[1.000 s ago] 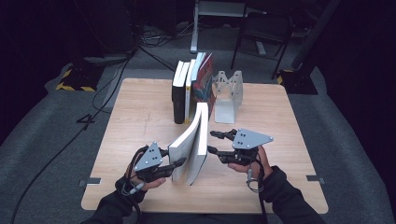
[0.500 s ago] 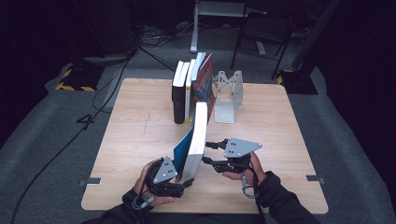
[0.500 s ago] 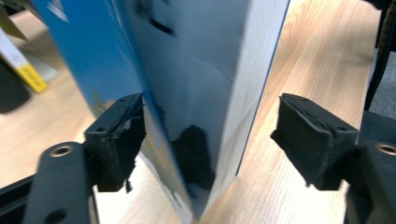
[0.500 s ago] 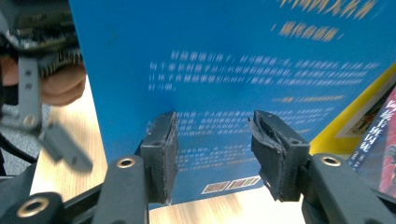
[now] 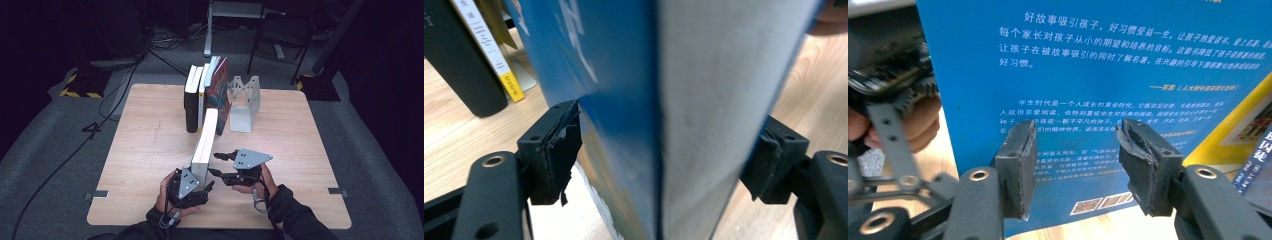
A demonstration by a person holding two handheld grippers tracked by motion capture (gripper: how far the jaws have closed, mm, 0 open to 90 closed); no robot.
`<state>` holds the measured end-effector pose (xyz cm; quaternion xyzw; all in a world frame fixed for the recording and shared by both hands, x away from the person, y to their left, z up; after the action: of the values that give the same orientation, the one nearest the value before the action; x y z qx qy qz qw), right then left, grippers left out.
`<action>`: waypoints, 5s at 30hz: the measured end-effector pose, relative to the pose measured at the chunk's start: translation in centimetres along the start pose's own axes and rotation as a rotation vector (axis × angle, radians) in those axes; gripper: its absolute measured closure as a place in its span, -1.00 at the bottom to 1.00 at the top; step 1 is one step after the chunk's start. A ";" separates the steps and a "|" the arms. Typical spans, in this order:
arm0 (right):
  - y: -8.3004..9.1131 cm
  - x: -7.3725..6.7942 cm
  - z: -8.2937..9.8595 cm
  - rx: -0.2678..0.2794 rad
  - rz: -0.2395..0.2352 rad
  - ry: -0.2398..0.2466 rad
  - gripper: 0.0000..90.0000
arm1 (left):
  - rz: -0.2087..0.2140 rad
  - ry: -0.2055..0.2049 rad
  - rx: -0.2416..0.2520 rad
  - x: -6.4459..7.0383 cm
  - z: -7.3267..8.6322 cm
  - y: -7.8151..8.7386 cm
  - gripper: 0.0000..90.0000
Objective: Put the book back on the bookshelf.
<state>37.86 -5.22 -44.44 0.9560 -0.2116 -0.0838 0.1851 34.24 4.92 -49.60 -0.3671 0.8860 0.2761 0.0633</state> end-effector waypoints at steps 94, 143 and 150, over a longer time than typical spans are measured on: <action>7.2 5.9 6.0 -0.126 -0.026 -0.072 -0.39 | 0.557 -0.123 0.190 0.0 -3.6 -0.4 0.24; 12.0 1.1 -1.7 -0.051 0.020 0.005 0.06 | 0.173 -0.204 -0.040 -2.7 1.2 -6.2 -0.39; 10.6 1.2 -3.2 -0.077 0.080 -0.066 -0.04 | 0.165 -0.192 -0.026 -2.8 1.1 -6.8 -0.38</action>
<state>35.77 -13.61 -37.49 0.9358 -0.2521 -0.1157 0.2177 40.82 3.38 -52.65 -0.2657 0.8994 0.3257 0.1201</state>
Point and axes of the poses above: each handheld gripper's, and its own axes: y roughly backward along the jaws, z roughly out of its underside, x roughly to its right, the point moved 8 cm from there along -y, roughly forward along the jaws, and after that the axes turned 15 degrees about -y, right-handed, at the moved point
